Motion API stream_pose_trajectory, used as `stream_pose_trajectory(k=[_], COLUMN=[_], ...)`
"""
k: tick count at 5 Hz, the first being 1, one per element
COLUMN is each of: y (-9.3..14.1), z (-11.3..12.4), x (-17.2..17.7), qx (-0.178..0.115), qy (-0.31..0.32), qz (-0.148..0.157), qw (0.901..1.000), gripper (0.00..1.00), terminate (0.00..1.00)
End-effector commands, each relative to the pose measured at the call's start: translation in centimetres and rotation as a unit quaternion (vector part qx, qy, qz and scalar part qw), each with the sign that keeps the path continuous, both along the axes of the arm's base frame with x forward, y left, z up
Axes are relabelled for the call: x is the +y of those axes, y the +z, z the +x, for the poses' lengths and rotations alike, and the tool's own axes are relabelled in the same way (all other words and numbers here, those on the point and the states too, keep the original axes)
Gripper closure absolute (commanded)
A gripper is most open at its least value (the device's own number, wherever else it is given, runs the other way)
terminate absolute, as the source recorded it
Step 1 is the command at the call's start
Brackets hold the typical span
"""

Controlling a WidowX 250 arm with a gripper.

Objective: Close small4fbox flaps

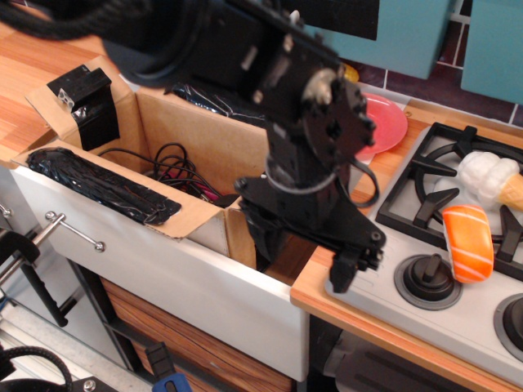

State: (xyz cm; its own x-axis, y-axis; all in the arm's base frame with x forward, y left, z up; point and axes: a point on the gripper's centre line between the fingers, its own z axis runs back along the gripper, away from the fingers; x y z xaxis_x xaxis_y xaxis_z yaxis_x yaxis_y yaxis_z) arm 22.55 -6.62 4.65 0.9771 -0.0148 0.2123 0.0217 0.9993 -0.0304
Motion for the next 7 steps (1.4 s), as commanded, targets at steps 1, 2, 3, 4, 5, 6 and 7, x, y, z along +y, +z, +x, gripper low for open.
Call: stream_pose_trajectory(k=[1,2,3,4,5,6,7], y=[-0.7,-1.5,-2.4,-2.5,-2.1,-0.8,0.4], z=[4.1,5.3,5.9,6.0,6.3,7.0,7.0], x=[-0.6,-1.4,-1.2,-1.2,0.1,1.3,2.7], qx=[-0.030,-0.031,-0.033,-0.037,-0.042,-0.037,-0.036], qy=[-0.014,-0.015,-0.012,-0.006,-0.014,-0.023,-0.034], qz=[-0.032,-0.041,-0.039,-0.017,0.013,0.050,0.085], qw=[0.9989,0.9986,0.9986,0.9992,0.9990,0.9978,0.9952], gripper=[0.00,0.00,0.00,0.00,0.00,0.00,0.00], terminate=[0.00,0.00,0.00,0.00,0.00,0.00,0.00])
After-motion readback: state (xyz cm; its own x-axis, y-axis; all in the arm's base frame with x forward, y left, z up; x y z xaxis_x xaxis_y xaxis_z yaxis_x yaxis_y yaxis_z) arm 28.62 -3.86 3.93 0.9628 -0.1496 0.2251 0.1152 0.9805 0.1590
